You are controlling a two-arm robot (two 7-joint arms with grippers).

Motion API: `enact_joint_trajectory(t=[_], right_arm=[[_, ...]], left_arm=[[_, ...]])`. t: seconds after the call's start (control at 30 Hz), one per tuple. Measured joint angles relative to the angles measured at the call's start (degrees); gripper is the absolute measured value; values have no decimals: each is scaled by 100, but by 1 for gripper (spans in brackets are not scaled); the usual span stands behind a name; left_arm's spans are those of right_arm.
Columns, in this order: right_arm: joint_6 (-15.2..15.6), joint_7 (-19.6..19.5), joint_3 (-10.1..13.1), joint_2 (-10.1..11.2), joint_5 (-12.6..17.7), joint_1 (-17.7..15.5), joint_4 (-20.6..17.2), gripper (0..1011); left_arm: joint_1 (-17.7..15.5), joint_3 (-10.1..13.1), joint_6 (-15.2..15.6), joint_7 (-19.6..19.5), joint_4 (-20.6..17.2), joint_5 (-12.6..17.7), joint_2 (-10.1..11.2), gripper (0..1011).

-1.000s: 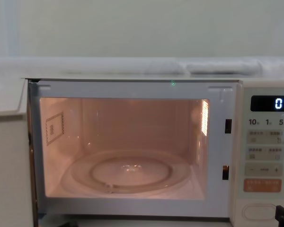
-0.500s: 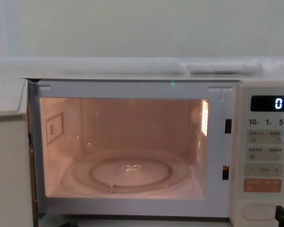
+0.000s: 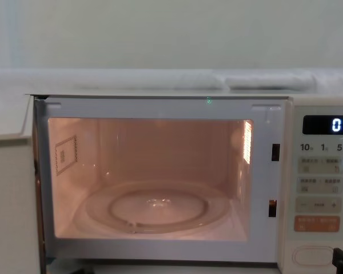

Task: Press the button to open the microwave door with one hand; close the microwave door with the other hand.

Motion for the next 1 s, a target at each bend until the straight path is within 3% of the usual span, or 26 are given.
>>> enact_joint_trajectory(t=[0.23,0.73,1.0], right_arm=[[0,0,0,0,0,0,0,1002],[0,0,0,0,0,0,0,1002],[0,0,0,0,0,0,0,1002]], left_arm=[[0,0,0,0,0,0,0,789],[0,0,0,0,0,0,0,268],[0,0,0,0,0,0,0,46]])
